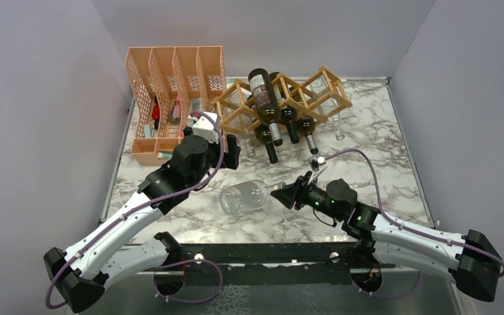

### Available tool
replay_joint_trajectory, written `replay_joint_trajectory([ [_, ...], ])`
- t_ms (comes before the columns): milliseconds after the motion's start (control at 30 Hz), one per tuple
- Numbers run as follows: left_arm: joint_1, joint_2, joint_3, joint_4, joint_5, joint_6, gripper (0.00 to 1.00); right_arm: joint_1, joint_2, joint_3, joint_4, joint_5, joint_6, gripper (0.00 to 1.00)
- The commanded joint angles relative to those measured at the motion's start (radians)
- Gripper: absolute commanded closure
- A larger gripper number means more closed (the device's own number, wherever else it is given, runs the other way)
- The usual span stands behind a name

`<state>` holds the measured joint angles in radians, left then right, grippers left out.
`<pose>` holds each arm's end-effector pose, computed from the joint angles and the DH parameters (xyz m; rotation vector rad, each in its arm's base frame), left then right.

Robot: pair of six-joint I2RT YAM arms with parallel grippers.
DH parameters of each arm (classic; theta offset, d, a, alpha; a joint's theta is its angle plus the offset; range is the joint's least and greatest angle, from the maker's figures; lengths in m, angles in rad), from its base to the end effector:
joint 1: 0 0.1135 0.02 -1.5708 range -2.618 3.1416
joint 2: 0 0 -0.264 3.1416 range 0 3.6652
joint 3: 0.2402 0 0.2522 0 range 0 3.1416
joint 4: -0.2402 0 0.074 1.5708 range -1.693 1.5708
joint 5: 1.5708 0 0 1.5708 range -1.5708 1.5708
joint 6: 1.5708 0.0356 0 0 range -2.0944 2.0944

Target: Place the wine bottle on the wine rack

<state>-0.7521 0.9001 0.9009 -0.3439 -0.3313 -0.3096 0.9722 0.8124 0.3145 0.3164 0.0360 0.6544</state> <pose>0.1556 -0.1297 0.3443 0.1988 1.9046 -0.4043 0.1082 0.1563 0.2211 -0.2724 1.8801 1.1264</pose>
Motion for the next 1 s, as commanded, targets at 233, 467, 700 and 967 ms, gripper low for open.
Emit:
replay_joint_trajectory([
  [233, 0.003, -0.020, -0.145, -0.165, 0.150, -0.321, 0.01, 0.011, 0.030, -0.078, -0.119, -0.036, 0.181, 0.99],
  [467, 0.004, 0.014, -0.202, -0.198, 0.080, -0.409, 0.01, 0.010, 0.113, -0.085, -0.062, -0.014, 0.263, 0.99],
  [700, 0.010, 0.119, -0.209, -0.177, 0.037, -0.405, 0.01, 0.011, 0.185, -0.070, -0.044, -0.019, 0.302, 0.99],
  [967, 0.020, 0.188, -0.231, -0.145, 0.036, -0.387, 0.01, 0.011, 0.229, -0.058, -0.056, -0.060, 0.292, 0.99],
])
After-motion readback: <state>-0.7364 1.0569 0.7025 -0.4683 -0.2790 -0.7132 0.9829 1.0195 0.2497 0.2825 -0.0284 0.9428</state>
